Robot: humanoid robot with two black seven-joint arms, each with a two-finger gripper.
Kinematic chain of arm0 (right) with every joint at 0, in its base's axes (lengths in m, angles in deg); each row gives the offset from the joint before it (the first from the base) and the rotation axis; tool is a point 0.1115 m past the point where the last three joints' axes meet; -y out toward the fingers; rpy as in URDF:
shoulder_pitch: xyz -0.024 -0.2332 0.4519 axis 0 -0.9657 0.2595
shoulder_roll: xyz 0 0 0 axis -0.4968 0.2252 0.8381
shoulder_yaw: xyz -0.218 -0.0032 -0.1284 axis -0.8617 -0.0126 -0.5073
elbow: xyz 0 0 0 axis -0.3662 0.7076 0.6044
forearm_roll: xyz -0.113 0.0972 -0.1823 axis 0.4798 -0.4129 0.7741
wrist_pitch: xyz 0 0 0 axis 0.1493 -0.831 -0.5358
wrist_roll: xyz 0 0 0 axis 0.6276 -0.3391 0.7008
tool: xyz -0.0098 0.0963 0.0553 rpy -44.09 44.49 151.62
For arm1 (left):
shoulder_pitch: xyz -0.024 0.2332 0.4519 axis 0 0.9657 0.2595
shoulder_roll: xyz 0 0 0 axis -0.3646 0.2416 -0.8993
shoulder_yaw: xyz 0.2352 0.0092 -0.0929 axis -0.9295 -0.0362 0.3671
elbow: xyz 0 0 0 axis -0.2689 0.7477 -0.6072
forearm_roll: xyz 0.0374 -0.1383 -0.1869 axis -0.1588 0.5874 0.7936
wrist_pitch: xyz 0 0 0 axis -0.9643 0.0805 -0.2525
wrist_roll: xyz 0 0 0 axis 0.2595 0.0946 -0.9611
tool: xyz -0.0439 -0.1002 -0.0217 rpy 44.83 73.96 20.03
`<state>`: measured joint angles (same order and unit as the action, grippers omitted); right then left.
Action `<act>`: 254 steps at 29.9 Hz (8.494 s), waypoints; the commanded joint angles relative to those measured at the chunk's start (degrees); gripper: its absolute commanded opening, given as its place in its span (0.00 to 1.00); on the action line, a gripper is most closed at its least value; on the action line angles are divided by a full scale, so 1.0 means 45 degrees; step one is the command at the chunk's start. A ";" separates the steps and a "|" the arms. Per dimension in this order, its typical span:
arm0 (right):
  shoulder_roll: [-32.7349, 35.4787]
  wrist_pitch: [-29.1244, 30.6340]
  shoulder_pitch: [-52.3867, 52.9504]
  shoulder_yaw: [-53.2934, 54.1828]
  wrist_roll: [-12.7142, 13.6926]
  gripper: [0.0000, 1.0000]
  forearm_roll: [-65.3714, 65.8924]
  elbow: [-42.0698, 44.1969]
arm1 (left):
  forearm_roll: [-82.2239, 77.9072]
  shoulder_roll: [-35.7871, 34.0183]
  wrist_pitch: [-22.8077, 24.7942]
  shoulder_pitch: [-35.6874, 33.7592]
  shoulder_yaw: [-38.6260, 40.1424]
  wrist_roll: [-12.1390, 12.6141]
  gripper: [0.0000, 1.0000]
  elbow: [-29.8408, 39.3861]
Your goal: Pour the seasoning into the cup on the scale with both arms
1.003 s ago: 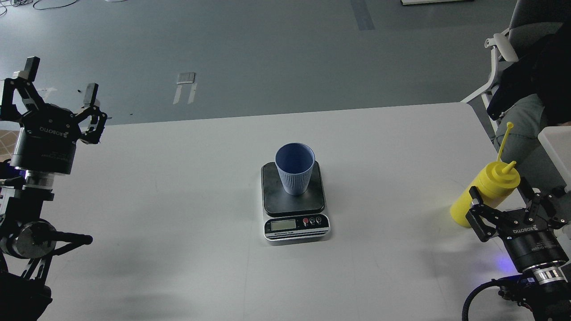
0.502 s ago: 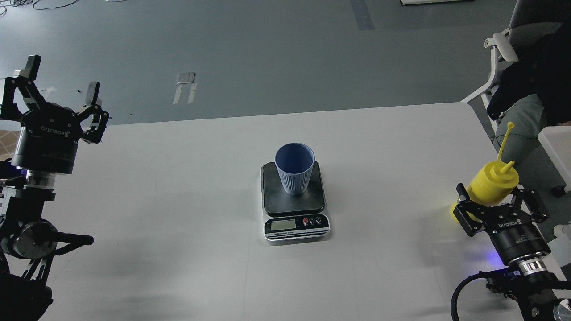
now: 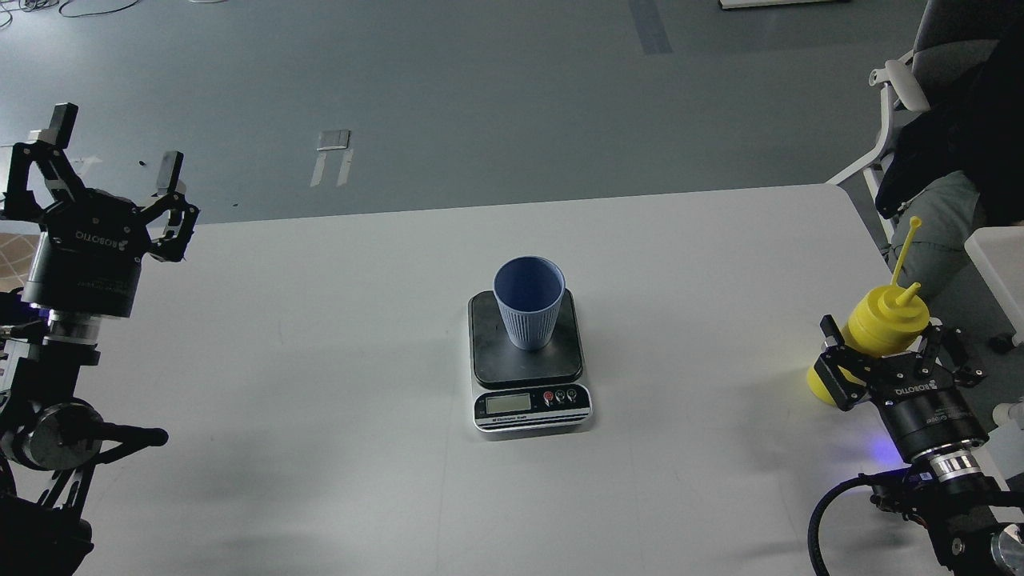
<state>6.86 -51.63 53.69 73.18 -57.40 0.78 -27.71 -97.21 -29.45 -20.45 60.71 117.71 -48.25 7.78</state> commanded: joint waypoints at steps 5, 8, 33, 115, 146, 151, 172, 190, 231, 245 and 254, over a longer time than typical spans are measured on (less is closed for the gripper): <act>0.0000 0.0000 0.0081 -0.0097 0.0000 1.00 0.0044 0.0249 | -0.0039 -0.0044 0.0000 0.0156 -0.0028 0.0026 0.99 0.0262; 0.0000 0.0000 0.0277 -0.0097 0.0000 0.97 0.0414 0.0268 | -0.0039 -0.0063 0.0000 0.0195 -0.0028 0.0026 0.99 0.0262; 0.0000 0.0000 -0.0113 0.0039 -0.3407 0.00 0.6056 0.0054 | -0.0098 -0.0122 0.0000 0.0332 0.0069 0.0065 0.99 0.0262; 0.0000 -0.6241 0.6801 -1.0564 -0.8194 0.00 3.0908 -0.3053 | 0.0039 0.0464 0.0000 0.0254 0.1300 -0.0071 0.99 0.0262; 0.0644 -0.2143 0.6410 -0.5997 -0.5558 0.00 1.4606 -0.3014 | 0.0039 0.0464 0.0000 0.0273 0.1124 -0.0032 0.99 0.0262; 0.0567 -0.0423 0.5942 -0.4493 -0.5149 0.00 1.0359 -0.2857 | 0.0039 0.0406 0.0000 0.0293 0.1085 -0.0032 0.99 0.0262; 0.0000 0.0000 0.1957 -0.2363 -0.3723 0.00 0.6569 -0.1119 | -0.0059 0.0308 0.0000 0.0312 0.1007 0.0124 0.99 0.0262; 0.0000 0.0000 0.1078 -0.1642 -0.2667 0.00 0.3172 -0.0886 | -0.0117 0.0171 0.0000 0.0761 0.0851 0.0124 0.99 0.0925; 0.0000 0.0000 -0.0717 -0.0546 -0.1984 1.00 0.1177 -0.0648 | -0.0117 -0.0122 0.0000 0.1406 0.1046 0.0085 0.99 0.1844; 0.0389 0.0000 -0.3649 0.0936 -0.2101 1.00 0.0982 -0.3793 | -0.0098 0.0074 0.0000 0.1484 0.1046 0.0104 0.99 0.2039; 0.3982 0.0000 -0.2245 0.2481 -0.2101 0.96 0.0962 -0.4341 | -0.0059 0.0054 0.0000 0.0977 0.1085 0.0143 0.99 0.2039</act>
<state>19.47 -51.63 39.75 83.36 -66.93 5.17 -47.14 -97.49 -29.14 -20.45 66.30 122.59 -47.68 16.95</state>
